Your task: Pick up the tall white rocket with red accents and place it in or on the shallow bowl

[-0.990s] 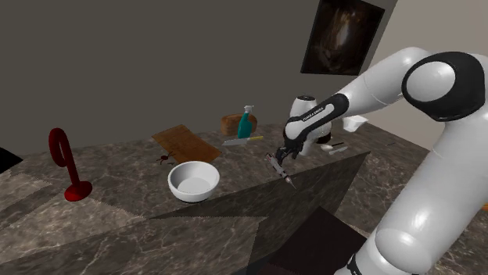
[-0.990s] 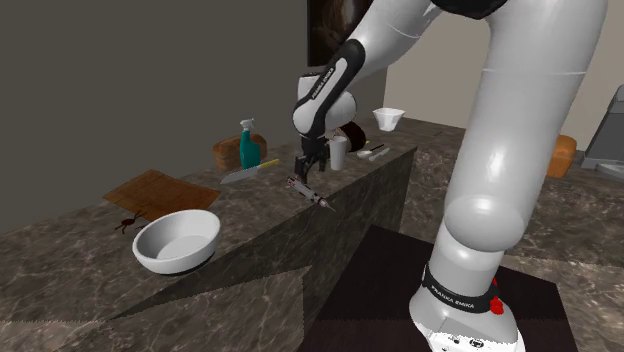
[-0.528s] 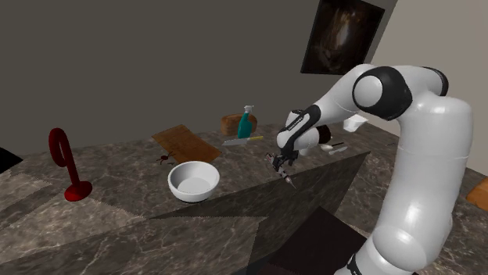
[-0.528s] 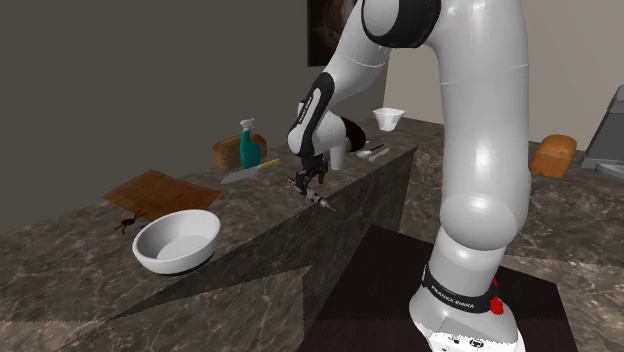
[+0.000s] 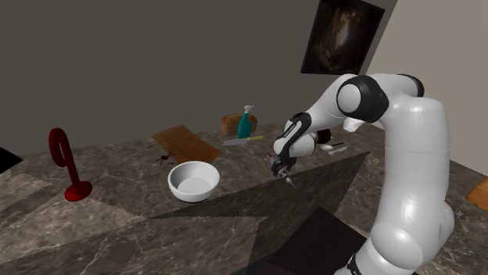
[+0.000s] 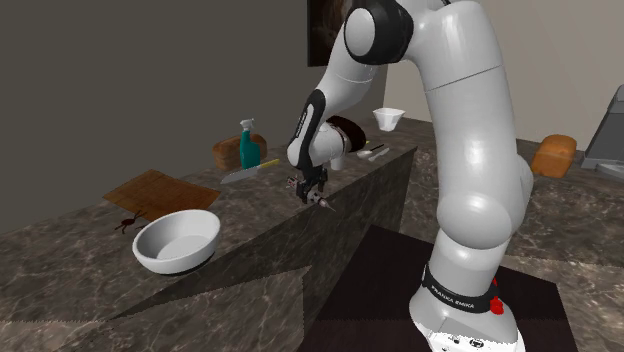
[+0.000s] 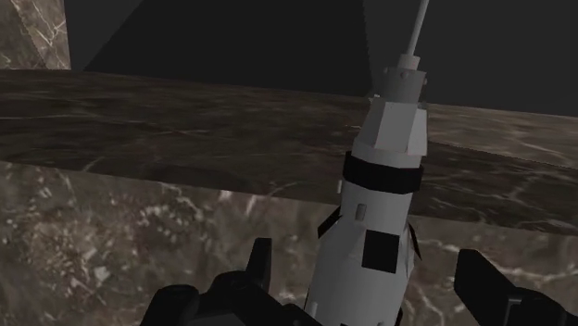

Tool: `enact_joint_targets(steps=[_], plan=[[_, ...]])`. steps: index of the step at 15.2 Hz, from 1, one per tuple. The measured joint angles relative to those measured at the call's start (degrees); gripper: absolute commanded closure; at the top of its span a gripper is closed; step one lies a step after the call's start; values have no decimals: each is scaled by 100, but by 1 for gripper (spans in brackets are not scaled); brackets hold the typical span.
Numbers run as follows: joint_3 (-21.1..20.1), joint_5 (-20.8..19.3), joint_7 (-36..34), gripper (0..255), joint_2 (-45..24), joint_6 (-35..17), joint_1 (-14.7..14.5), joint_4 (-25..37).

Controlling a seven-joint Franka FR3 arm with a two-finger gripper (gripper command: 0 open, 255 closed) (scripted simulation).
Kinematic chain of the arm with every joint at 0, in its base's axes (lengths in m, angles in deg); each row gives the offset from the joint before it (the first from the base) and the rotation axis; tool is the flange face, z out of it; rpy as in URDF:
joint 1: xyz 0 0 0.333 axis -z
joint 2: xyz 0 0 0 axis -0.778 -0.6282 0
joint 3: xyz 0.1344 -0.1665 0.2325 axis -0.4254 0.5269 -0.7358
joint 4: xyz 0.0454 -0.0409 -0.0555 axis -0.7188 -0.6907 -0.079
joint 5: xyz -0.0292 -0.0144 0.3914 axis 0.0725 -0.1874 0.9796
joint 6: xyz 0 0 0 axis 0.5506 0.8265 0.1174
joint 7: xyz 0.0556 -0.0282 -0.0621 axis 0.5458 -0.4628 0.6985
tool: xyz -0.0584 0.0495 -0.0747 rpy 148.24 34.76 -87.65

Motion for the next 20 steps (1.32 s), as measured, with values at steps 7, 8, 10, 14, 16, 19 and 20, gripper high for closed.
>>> enact_joint_targets(steps=[7,8,10,14,16,19,20], plan=[[-39,40,38,0,-129,-73,50,57],[-39,40,38,255,-129,-73,50,57],[-61,42,41,255,-96,-58,34,54],[-78,51,65,255,-109,-45,50,88],[-79,51,82,255,-111,-53,65,95],[-44,33,44,255,-83,-47,43,66],[-20,15,29,255,-34,-6,29,44]])
